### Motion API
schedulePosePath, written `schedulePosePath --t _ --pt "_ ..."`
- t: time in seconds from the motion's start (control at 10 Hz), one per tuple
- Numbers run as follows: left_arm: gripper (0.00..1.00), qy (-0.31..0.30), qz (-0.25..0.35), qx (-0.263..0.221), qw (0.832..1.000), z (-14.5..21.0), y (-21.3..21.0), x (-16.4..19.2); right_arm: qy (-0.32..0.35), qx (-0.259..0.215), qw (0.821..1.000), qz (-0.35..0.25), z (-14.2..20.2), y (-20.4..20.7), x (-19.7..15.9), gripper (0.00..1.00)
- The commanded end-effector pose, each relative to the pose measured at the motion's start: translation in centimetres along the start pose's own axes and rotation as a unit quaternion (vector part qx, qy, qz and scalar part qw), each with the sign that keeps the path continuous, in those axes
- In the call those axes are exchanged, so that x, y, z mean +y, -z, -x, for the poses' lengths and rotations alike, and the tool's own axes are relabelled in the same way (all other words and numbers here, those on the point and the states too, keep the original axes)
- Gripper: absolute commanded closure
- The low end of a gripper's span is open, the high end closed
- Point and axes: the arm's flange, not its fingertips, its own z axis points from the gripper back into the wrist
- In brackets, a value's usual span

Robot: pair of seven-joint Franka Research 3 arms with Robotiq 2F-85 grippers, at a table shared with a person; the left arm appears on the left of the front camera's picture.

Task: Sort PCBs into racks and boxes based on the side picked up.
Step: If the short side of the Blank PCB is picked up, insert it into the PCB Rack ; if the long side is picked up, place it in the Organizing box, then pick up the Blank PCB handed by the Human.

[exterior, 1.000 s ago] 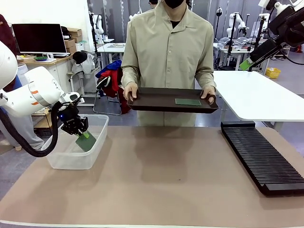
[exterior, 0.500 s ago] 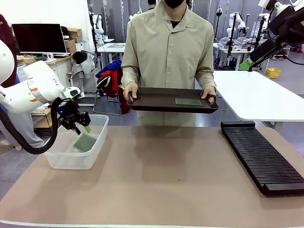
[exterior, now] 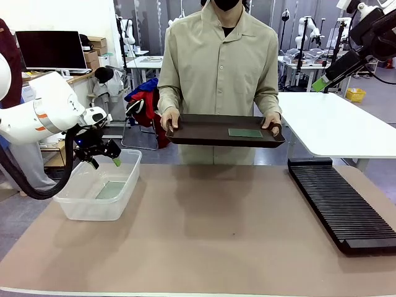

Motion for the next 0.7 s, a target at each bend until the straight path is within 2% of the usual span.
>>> schedulePosePath --t 0.0,0.1,0.6 --pt "0.0 -0.005 0.01 -0.013 1.0 0.65 -0.38 -0.59 0.0 0.002 1.0 -0.002 0.08 0.21 -0.01 0.0" --pt "0.0 0.0 0.0 0.0 1.0 0.0 0.0 0.0 0.0 0.002 1.0 -0.002 0.08 0.21 -0.01 0.0" --pt "0.0 0.0 0.0 0.0 1.0 0.0 0.0 0.0 0.0 0.002 1.0 -0.002 0.08 0.21 -0.01 0.0"
